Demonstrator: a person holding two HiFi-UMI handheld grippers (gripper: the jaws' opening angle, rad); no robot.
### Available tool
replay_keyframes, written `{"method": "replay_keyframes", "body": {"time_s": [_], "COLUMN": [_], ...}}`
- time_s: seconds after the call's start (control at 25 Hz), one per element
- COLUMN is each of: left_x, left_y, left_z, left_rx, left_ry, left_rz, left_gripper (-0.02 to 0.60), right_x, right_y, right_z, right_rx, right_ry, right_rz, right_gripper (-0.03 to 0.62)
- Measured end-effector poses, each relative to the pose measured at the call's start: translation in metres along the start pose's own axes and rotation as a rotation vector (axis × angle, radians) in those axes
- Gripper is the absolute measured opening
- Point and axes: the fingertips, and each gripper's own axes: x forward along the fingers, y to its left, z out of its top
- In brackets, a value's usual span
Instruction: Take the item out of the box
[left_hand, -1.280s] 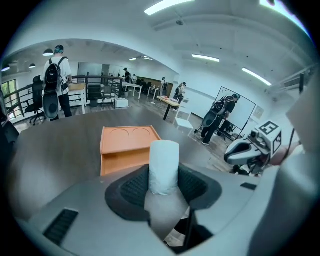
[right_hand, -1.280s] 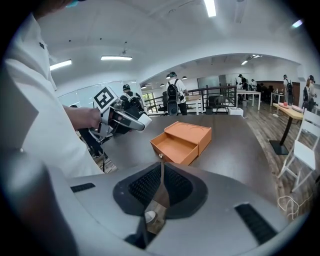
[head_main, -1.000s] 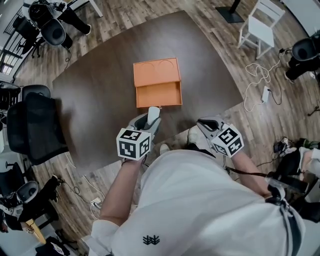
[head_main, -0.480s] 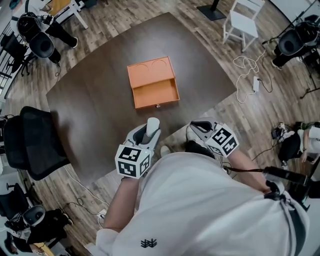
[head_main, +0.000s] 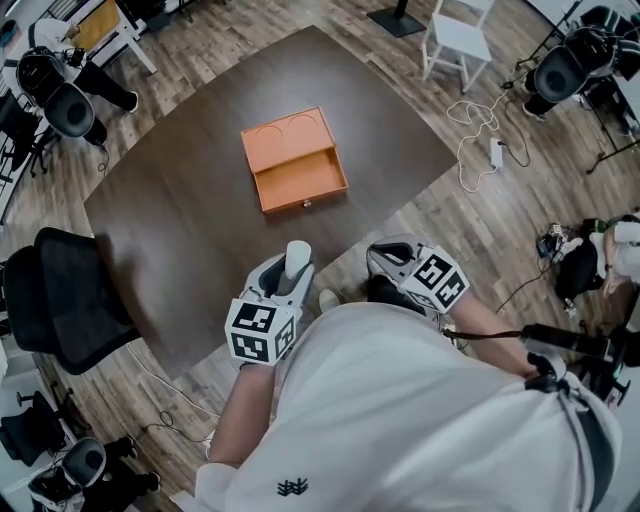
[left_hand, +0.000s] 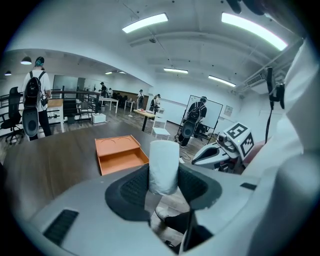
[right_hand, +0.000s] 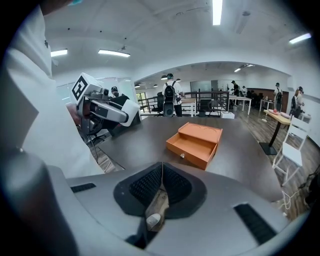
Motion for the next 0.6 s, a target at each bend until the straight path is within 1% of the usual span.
{"method": "replay_keyframes", "body": {"time_s": [0.36, 0.6], "left_x": [-0.008, -0.011], "left_y": [-0.011, -0.009], "left_z": [-0.015, -0.020], "left_rx": [-0.002, 0.006], "left_ry": [-0.006, -0.003], "left_rz": [-0.013, -0.008], "left_gripper": [0.179, 0.179], "right_x": [-0.008, -0.007], "right_y": [0.018, 0.021], "right_z": [-0.005, -0.003], "right_rx": [-0.002, -0.015], "right_ry": [-0.011, -0.014], "right_rz": [-0.010, -0.014], "right_gripper": [0.005, 0.003]}}
